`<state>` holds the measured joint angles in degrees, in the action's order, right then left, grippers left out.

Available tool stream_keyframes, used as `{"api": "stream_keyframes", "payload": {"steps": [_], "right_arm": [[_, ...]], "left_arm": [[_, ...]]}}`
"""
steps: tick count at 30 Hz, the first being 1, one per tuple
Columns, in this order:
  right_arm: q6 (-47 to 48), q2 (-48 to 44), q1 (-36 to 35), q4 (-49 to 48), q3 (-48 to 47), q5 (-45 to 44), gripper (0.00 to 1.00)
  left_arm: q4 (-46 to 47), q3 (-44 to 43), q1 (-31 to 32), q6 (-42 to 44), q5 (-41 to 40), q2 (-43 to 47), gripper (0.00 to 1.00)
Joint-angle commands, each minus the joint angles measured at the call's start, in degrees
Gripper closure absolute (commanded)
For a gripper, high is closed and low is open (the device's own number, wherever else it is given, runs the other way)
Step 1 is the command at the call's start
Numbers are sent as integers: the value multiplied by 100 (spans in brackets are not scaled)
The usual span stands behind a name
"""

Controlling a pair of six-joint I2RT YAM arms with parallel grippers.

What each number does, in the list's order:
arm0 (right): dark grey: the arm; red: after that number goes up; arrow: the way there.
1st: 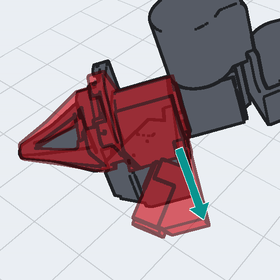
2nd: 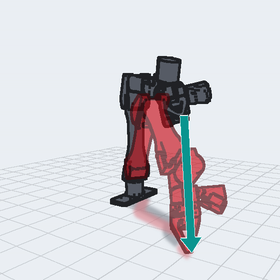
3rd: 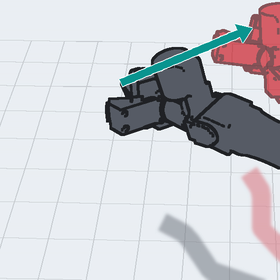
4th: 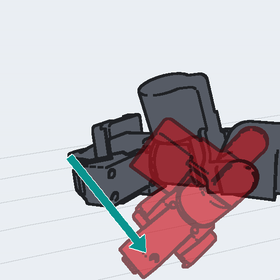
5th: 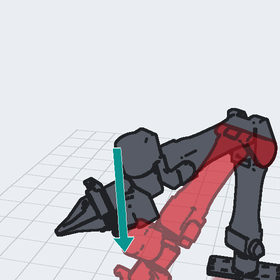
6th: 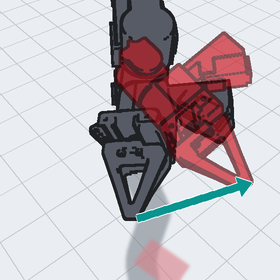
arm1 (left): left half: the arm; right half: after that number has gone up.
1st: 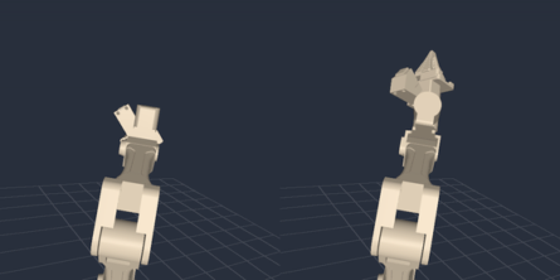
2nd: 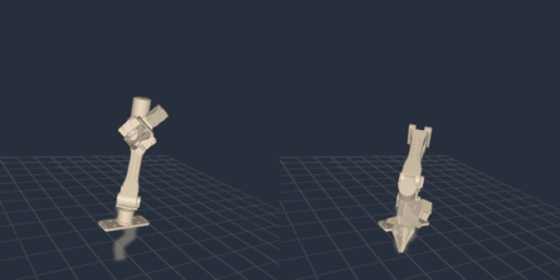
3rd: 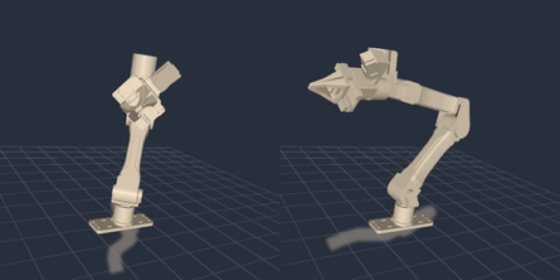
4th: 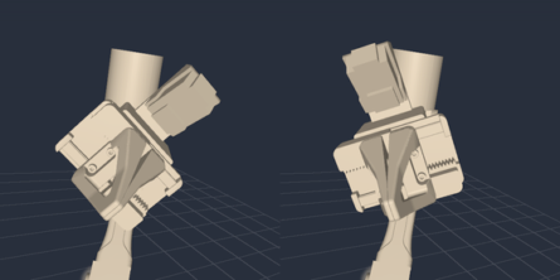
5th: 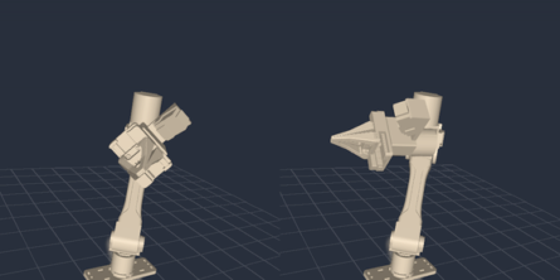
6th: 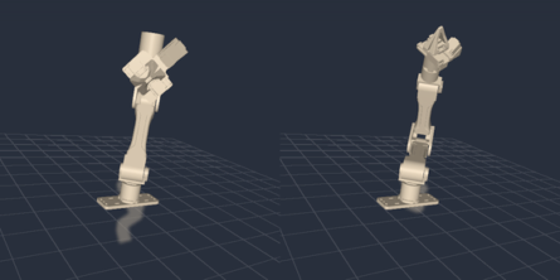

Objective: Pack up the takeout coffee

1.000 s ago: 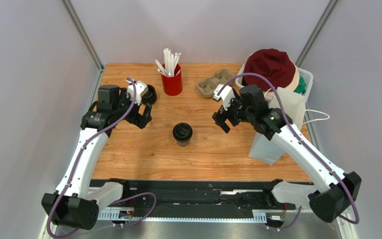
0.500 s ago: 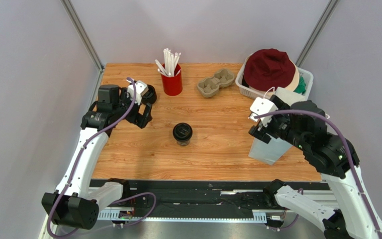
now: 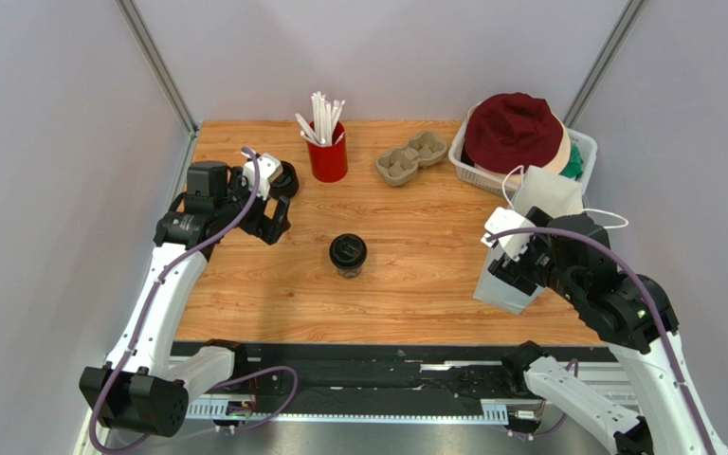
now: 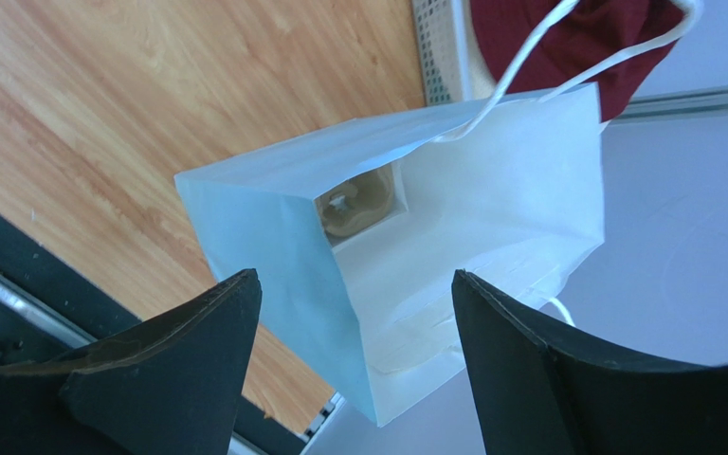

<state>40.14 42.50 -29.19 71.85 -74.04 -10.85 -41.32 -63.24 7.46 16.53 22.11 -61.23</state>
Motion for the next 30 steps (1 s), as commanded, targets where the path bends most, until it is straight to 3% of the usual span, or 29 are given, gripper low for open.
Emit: {"api": "stream_keyframes", "payload": {"steps": [1, 7, 11, 14, 18, 20, 22, 26, 30], "right_arm": [[-59, 196, 80, 320, 100, 197, 21], [2, 566, 395, 347, 197, 522, 22], [125, 759, 765, 329, 136, 865, 29], [108, 865, 836, 355, 83, 997, 41], [47, 1031, 836, 452, 13, 1278, 69], [38, 1058, 836, 478, -14, 1427, 74], [-49, 1085, 819, 487, -75, 1665, 87], [-427, 1269, 801, 391, -391, 1911, 100], [-937, 1532, 766, 137, -717, 2070, 100]], "left_arm": [[72, -13, -26, -115, 101, 120, 1], [72, -4, -26, -107, 109, 147, 1], [71, -4, -26, -107, 118, 147, 1], [80, 5, -26, -98, 118, 138, 1], [80, 5, -26, -89, 136, 94, 1], [89, 14, -26, -80, 145, 85, 1], [89, 14, -26, -89, 153, 68, 1], [89, 5, -26, -89, 145, 68, 1], [89, 5, -26, -80, 145, 59, 1]]}}
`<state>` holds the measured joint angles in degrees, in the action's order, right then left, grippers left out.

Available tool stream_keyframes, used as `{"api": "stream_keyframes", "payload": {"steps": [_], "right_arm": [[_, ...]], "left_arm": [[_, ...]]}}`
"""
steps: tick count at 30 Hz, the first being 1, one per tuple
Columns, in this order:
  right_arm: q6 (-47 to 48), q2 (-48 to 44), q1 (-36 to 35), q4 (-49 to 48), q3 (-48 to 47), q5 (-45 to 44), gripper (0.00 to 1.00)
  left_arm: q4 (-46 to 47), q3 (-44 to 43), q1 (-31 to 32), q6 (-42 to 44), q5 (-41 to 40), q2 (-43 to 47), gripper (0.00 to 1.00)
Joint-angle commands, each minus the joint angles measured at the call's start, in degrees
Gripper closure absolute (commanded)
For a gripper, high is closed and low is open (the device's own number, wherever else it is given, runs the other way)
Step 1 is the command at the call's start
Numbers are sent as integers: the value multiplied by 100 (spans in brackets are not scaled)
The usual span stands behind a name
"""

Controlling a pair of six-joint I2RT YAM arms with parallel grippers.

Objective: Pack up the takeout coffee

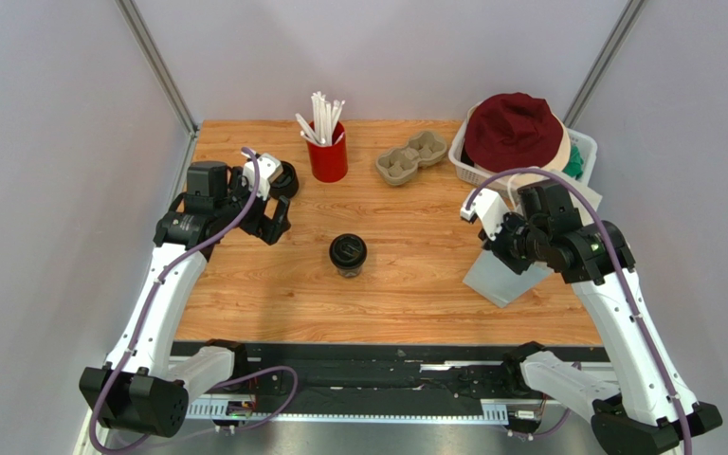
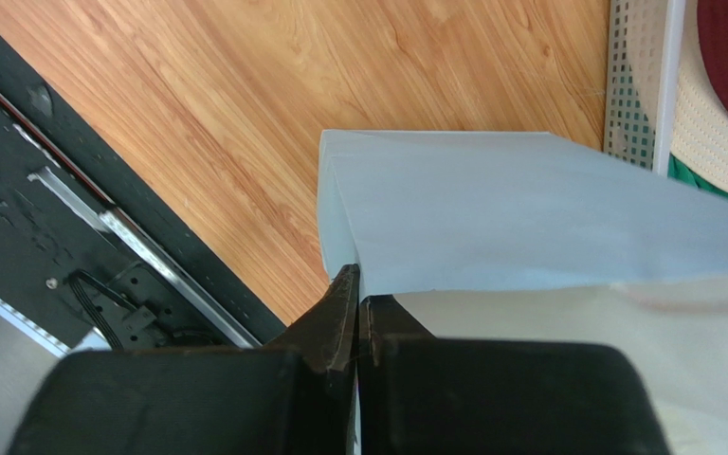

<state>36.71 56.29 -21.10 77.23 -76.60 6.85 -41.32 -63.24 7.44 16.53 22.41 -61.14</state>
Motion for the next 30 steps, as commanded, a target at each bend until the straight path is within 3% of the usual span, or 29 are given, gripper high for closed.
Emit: {"api": "stream_keyframes", "payload": {"steps": [1, 17, 30], "right_arm": [[-699, 206, -78, -489, -566, 247, 100], [-1579, 2050, -1325, -2071, -1260, -1238, 100], [-1491, 3818, -2362, -2063, -2931, -1546, 100]], "left_arm": [[89, 5, -24, -80, 114, 50, 1], [71, 5, -24, -80, 96, 50, 1], [72, -4, -24, -54, 26, 94, 1]]}}
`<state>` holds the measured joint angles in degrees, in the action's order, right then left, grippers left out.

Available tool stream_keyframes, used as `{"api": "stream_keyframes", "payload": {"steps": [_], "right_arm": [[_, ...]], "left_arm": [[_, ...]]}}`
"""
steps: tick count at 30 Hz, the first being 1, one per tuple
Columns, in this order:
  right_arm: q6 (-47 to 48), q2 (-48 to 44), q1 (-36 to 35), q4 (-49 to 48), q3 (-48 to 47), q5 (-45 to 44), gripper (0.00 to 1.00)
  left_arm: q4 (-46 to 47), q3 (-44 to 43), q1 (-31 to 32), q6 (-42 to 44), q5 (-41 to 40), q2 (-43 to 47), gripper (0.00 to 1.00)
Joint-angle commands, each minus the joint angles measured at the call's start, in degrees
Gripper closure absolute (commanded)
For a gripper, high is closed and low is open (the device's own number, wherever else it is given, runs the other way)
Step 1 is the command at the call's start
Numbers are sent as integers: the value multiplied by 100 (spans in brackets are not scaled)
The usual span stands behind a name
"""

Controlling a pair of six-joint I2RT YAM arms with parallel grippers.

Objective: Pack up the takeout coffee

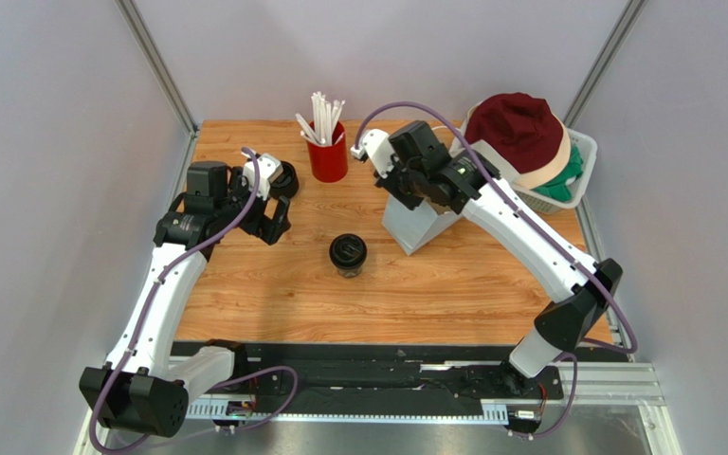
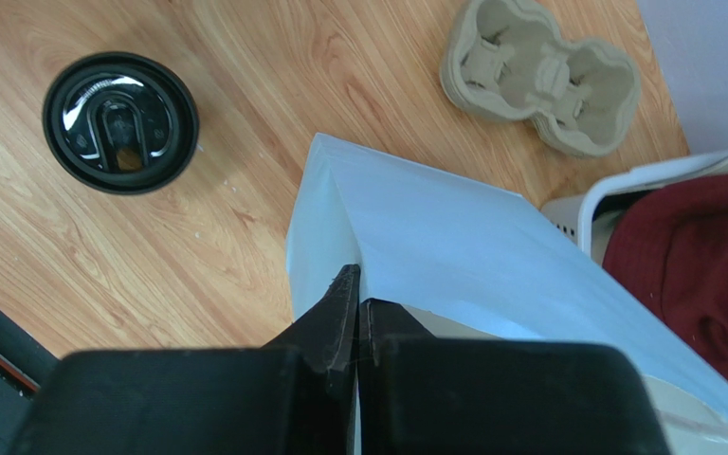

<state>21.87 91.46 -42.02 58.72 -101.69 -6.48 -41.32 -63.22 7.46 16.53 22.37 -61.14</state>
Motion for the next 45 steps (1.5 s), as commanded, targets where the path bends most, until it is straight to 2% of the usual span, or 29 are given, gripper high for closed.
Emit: {"api": "stream_keyframes", "payload": {"steps": [1, 10, 13, 14, 16, 17, 20, 22, 28, 29, 32, 39, 43, 45], "right_arm": [[-7, 389, -324, -203, -474, -205, 100], [37, 926, -781, -177, -641, -222, 100], [72, 874, -852, -141, -773, -248, 86], [81, 847, -860, -107, -817, -248, 76], [116, 812, -887, -54, -940, -266, 67], [133, 751, -887, -27, -984, -283, 58], [247, 515, -948, -1, -1081, -284, 42], [292, 295, -1001, -10, -1116, -240, 36], [537, -355, -1186, 174, -783, 550, 35], [607, -435, -1212, 227, -495, 1143, 35], [783, -708, -1300, 192, 42, 1709, 36], [2530, -1077, -1467, 131, 1580, 2098, 40], [3611, -1288, -1467, -638, 2343, 2134, 43], [3929, -1254, -1467, -1053, 2583, 2107, 48]], "left_arm": [[63, -6, -17, -54, 31, 85, 1], [54, -15, -26, -19, -31, 94, 1], [54, -24, -26, -10, -31, 85, 1], [54, -15, -26, -1, -31, 85, 1], [45, -15, -26, -10, -31, 85, 1], [54, -15, -26, -1, -22, 76, 1], [45, -6, -26, 8, -22, 76, 1], [45, -6, -26, -1, -22, 76, 1], [36, -6, -26, 8, -13, 68, 1], [45, -6, -26, 16, -31, 68, 1], [36, -6, -26, 25, -22, 76, 1], [-34, -32, -26, 87, 101, 41, 1], [-78, -41, -26, 122, 84, 50, 1], [-60, -41, -26, 122, 31, 41, 1]]}}
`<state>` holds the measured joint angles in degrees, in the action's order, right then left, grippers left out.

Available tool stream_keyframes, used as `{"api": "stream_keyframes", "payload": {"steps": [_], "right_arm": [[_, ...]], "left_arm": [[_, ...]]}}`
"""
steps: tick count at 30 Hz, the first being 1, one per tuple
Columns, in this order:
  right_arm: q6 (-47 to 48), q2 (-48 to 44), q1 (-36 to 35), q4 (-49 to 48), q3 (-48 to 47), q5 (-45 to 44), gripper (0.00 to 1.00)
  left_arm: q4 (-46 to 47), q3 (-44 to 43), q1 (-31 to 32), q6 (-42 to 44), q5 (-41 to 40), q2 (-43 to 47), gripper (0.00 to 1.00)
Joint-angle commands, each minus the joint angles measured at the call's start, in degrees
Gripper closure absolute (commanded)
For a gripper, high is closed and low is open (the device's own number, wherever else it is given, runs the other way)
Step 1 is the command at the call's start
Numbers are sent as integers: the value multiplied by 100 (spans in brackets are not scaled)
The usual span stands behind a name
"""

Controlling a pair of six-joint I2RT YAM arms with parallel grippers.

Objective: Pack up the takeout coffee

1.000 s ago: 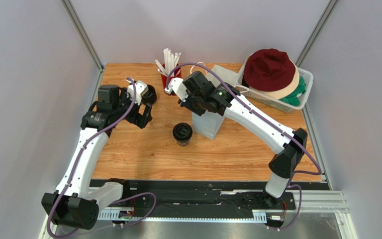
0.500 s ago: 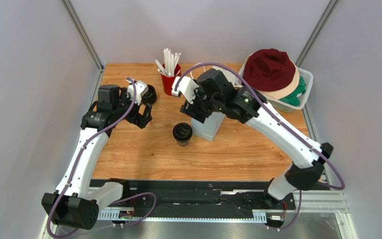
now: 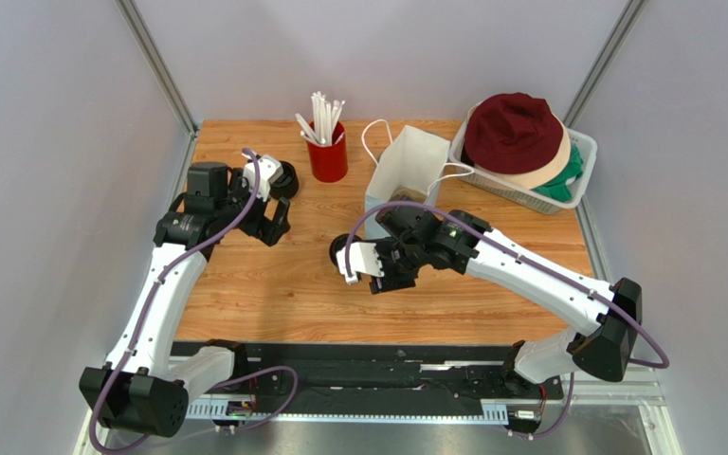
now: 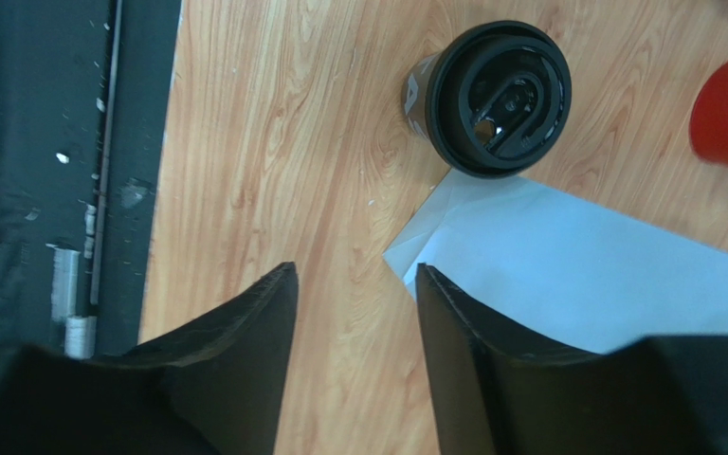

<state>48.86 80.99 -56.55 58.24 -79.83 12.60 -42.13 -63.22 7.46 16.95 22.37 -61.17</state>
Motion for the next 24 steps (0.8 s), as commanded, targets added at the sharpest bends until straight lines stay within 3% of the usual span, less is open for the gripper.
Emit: {"api": "stream_keyframes", "payload": {"steps": [1, 14, 24], "right_arm": [[1536, -154, -5, -1103, 529, 225, 49], [2013, 1339, 171, -1368, -93, 410, 50], [2171, 1648, 338, -1201, -542, 401, 49]], "left_arm": [[21, -32, -26, 89, -13, 43, 1], [3, -68, -122, 89, -57, 17, 1], [12, -50, -140, 107, -110, -44, 1]]}}
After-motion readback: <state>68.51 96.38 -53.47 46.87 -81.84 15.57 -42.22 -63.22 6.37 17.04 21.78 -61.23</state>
